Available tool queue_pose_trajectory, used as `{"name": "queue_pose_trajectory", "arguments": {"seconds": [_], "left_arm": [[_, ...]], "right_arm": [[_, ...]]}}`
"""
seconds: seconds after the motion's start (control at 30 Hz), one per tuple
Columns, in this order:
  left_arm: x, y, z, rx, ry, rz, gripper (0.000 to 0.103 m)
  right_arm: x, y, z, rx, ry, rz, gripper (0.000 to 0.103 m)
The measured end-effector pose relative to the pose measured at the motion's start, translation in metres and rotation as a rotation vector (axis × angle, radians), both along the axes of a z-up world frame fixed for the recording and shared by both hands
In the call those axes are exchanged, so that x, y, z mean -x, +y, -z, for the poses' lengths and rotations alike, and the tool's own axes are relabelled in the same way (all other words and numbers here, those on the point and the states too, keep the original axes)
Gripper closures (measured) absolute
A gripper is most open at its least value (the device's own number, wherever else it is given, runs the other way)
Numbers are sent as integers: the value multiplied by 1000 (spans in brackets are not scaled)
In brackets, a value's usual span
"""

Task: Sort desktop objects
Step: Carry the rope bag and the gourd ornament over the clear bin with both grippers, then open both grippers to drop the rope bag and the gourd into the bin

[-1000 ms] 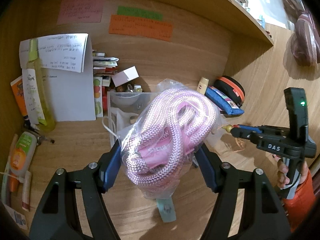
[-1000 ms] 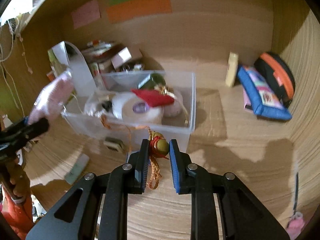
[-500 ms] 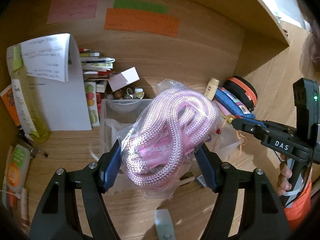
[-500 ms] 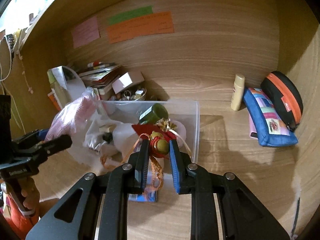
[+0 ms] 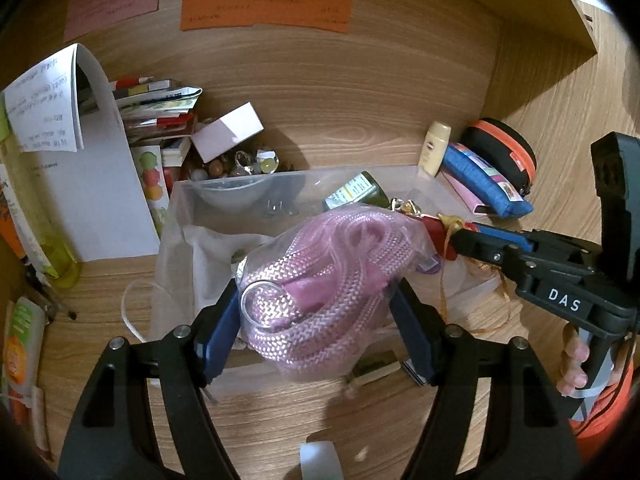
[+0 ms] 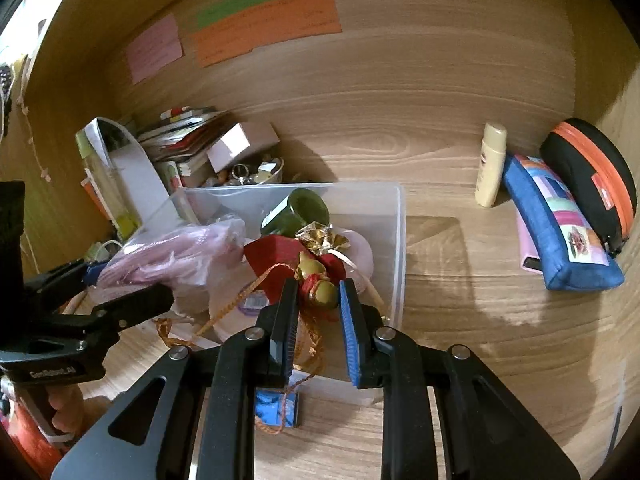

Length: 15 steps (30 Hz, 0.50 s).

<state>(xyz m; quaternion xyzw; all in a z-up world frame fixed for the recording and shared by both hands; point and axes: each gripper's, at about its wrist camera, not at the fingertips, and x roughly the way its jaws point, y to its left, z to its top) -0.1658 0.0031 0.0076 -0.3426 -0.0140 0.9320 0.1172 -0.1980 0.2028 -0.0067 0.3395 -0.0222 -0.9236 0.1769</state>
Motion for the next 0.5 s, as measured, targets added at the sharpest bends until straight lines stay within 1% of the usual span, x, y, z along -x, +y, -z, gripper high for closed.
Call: {"name": "queue_pose_trajectory", "arguments": {"seconds": [0.2,0.23,0.27,0.3,0.37,0.43,0.5], "left_arm": [[-2,0,-2,8,0,-7,28],[-3,-1,-3,8,3,-7,28],[-4,-1,-5,7,7,-7,27],[-5,-1,-6,4,10,-5,25],[-9,-3,-10,-12,20,7,22],[-14,-2,-14,-17,33,15,19],[-18,-2,-17,-18,45,18,14]], "right_arm": [[-2,-4,1,-24,4,-17,83],[-3,-6,1,-31,0,-22,80],[-4,-8,1,-38,-1,-22,74],[-5,-9,1,-44,1,-22,71],[-8,-11,0,-61,11,-21,59],[-11,-13,-3,-74,21,-22,57],[-14,-15,-5,-77,23,-22,55]]}}
